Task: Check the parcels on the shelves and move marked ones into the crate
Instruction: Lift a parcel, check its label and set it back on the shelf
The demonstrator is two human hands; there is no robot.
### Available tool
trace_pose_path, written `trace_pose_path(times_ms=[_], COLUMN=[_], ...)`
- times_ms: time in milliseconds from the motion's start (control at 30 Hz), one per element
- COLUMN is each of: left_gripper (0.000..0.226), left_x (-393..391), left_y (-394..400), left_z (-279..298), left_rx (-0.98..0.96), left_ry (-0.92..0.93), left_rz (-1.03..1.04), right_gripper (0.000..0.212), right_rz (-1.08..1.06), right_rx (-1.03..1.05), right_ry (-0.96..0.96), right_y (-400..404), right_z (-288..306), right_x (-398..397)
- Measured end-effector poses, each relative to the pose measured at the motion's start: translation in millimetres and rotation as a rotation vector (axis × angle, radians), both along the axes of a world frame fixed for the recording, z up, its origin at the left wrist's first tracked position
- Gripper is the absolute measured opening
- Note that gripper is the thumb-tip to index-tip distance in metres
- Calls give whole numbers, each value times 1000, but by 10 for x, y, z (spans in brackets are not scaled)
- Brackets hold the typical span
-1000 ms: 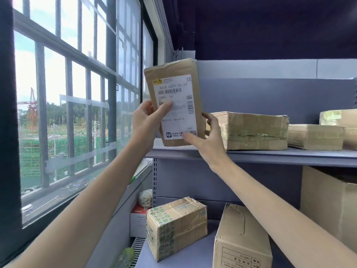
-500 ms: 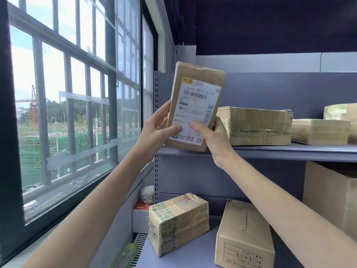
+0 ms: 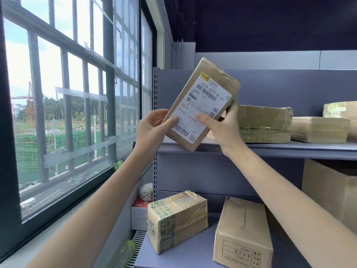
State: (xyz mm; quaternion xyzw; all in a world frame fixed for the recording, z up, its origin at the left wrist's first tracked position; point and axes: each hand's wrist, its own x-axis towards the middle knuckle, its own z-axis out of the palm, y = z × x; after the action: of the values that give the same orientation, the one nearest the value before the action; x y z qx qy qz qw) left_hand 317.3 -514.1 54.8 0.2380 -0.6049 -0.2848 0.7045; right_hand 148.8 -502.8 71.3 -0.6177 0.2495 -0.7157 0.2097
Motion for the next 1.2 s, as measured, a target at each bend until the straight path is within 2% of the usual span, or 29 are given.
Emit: trace_pose_path(times_ms=[100,133,233,267,367,500,667,1000,1100,1200], left_gripper=[22,19,17,21,33,44,49,67,74,75], left_x=[29,38,82,101,164,227,326,450,468,469], left_y=[-7,-1,14,23,37,15,-29,-177,-266,-342], left_z=[15,27,92,117,177,230,256,190,159,105], left_rx=[13,10,-2,-8,-34,-67,-81,-50,-99,-216], left_ry=[21,30,66,80,69,-62,-177,-473,-565,-780], left_rz=[34,56,107,115,141,203,246,345,466,699], right_gripper=[102,98,59,52,49,54,72,58,79,98], right_rz=[-55,-93,-232,-268,-335,-384,-382,-338,-397,-516], right_rx=[-61,-61,-44,-34,-6,39,64,195,149,21], right_ry=[-9,-6,24,40,127,228,309,415,431,539], right_y=[-7,3,11,10,2,-54,-137,-292,-315,-303], right_z=[76,90,103,93,43,-29,-85,-187,-222,-182], right_x=[-77,-97,-142,-152,-149,-112,-61,14,15,41])
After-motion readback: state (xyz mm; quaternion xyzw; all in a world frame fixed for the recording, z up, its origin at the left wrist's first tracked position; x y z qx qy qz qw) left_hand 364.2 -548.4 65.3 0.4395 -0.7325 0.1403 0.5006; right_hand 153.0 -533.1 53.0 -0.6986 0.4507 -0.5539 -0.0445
